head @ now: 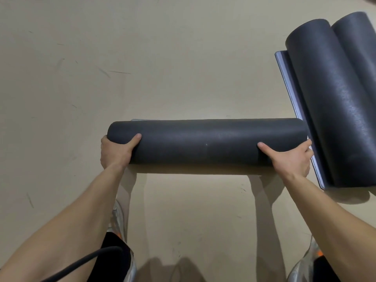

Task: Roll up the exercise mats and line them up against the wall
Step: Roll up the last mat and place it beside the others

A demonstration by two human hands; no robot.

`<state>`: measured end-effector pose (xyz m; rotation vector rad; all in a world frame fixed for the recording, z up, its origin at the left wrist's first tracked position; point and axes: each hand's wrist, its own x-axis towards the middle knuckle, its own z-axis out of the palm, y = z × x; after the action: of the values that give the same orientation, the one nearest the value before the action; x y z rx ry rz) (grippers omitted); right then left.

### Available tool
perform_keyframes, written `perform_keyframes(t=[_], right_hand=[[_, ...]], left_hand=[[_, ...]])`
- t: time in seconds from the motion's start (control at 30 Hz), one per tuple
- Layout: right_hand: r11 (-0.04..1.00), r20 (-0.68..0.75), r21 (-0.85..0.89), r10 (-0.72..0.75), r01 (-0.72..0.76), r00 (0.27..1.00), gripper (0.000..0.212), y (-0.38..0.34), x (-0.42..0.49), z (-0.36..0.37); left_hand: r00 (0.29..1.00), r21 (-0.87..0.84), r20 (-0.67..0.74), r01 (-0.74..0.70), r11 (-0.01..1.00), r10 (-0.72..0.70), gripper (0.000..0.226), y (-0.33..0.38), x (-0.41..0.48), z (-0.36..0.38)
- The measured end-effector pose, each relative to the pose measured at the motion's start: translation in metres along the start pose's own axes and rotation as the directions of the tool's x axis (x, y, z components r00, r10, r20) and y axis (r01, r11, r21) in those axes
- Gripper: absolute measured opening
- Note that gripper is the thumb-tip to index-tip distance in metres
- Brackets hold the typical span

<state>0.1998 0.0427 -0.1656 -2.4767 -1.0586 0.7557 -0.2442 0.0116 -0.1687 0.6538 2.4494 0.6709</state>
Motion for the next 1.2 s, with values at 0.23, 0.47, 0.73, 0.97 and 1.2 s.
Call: perform_keyframes(t=[0.23,0.47,0.73,0.97,1.2], right_hand=[[0.886,-0.021,-0.327,-0.353,0.327,0.935,0.113,-0.01,-0.008,0.01],[0.272,0.557,-0.578,-0.558,0.769,0.616,0.148,-0.056,-0.018,0.033],[0.237,0.614,-0.558,-0.527,0.796,0.587,0.135,-0.106,0.025,0.035],[0.3,0.609,-0.504,-0.541,0.81,0.58,0.141,-0.111,0.045,0.034],[0.989,0.11,-0.078,-0.115,0.124,0.987,0.089,-0.029,-0.022,0.039]], left_hand=[[1.0,-0.005,0.03,-0.007,1.0,0.007,0.11,0.004,0.016,0.005],[0.996,0.073,0.072,0.042,0.996,-0.047,0.114,0.011,0.023,0.009],[0.654,0.49,0.551,-0.756,0.434,0.518,0.114,0.079,0.001,0.049],[0.596,0.558,0.692,-0.8,0.222,0.408,0.131,0.13,0.012,0.077],[0.719,0.623,0.66,-0.687,0.375,0.219,0.11,0.111,-0.058,0.077]])
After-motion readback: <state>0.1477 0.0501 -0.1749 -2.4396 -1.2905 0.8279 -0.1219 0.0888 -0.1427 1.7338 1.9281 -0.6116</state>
